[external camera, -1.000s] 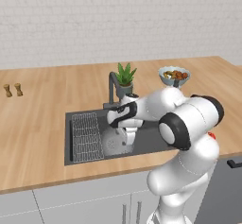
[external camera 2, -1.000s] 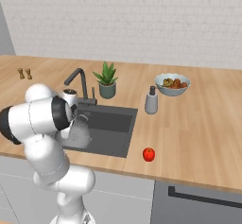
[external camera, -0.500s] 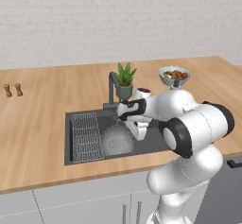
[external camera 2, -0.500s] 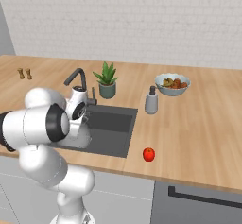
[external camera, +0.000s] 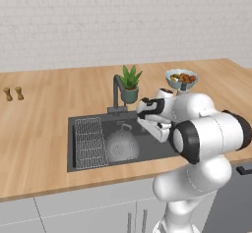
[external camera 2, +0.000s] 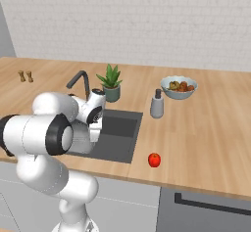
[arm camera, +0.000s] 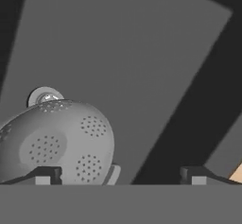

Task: Put the colander in the sink, put the apple in the colander, and turn on the sink faucet and pour water over the colander.

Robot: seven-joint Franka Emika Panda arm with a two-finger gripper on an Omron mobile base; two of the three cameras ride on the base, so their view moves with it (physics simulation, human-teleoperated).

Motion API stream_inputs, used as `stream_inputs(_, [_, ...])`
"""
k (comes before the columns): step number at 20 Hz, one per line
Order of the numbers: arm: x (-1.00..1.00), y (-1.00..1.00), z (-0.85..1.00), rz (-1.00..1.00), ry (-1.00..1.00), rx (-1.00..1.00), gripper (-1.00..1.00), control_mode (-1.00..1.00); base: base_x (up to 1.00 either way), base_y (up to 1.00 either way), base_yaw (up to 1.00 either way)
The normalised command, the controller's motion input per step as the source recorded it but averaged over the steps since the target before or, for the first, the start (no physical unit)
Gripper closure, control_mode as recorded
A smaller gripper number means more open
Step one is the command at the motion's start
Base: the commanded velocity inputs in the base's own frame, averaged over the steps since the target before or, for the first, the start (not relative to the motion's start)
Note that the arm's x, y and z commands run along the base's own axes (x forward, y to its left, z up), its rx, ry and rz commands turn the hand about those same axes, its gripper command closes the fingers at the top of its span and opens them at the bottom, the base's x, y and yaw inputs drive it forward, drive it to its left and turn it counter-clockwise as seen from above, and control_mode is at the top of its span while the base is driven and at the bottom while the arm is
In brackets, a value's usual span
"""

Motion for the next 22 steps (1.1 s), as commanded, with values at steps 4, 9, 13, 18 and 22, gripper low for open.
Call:
stream_inputs(4, [0.00,-0.56,0.00,0.33,-0.08,0.00,-1.00,-1.00,0.00,0.00,0.00])
stream_inputs(9, [0.00,-0.42,0.00,0.31,-0.08,0.00,-1.00,-1.00,0.00,0.00,0.00])
stream_inputs(13, [-0.01,-0.36,0.03,0.25,-0.06,0.00,-1.00,-1.00,0.00,0.00,0.00])
stream_inputs(18, [-0.20,-0.55,0.01,0.18,-0.01,0.00,-1.00,-1.00,0.00,0.00,0.00])
stream_inputs(22, [-0.05,-0.39,0.00,0.12,-0.03,0.00,-1.00,-1.00,0.00,0.00,0.00])
